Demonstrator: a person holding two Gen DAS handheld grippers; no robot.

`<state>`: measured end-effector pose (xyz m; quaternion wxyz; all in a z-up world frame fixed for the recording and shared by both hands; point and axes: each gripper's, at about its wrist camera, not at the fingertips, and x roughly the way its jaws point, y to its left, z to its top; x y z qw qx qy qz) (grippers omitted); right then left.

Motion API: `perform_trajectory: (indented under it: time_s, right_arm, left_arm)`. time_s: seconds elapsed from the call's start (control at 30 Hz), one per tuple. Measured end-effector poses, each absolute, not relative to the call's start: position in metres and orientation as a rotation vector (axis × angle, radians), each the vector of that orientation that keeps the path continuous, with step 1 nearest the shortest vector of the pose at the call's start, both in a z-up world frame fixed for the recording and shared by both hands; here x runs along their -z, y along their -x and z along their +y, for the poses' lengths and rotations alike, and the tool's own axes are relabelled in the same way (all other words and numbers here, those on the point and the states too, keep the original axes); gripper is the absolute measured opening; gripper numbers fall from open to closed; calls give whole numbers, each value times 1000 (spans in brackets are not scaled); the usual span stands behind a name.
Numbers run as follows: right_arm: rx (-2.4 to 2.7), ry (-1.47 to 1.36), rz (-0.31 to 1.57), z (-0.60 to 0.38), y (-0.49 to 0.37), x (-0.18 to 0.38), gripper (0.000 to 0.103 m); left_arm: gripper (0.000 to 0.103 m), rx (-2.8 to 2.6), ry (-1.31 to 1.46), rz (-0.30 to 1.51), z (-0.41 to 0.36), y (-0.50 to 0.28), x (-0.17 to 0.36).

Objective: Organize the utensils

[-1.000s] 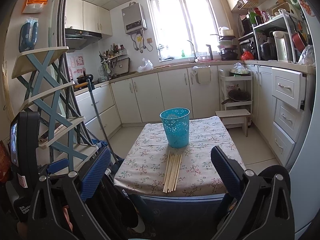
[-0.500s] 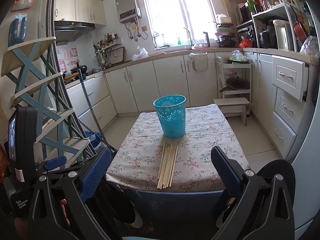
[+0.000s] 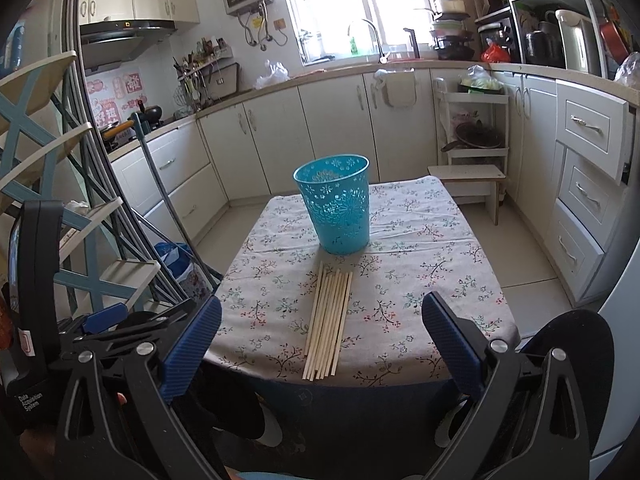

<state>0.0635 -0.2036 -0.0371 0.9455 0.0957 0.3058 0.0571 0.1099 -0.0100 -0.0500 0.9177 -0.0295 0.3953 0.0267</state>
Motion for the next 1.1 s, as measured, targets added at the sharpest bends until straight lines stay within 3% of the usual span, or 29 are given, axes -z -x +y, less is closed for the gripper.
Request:
perform_trajectory:
  time_s: [0.2,0.27,0.3,0.43,0.83,1.1]
  right_arm:
    - [-111,-199,720,-210,-111,65,96]
    - [-109,-190,758,-211,-132,80,88]
    - [-114,-188,789,-211,-144,90,75]
    - [-137,-219,919,-215,-190,130,47]
    - [-126,-173,1073,-198,-268,204,20]
    - [-153,-57,1074,-201,-273,212,7]
  left_arm:
    - [96,-62,85,853,-6,-138,62]
    - [96,-66,93,868,-4,-148,68]
    - [96,-66,96,876,-3,-152,71]
    - [96,-73,106,905,0,-168,81]
    - [96,-102,128,972,11,-204,108]
    - [96,-65,102,1016,-12,-239,127]
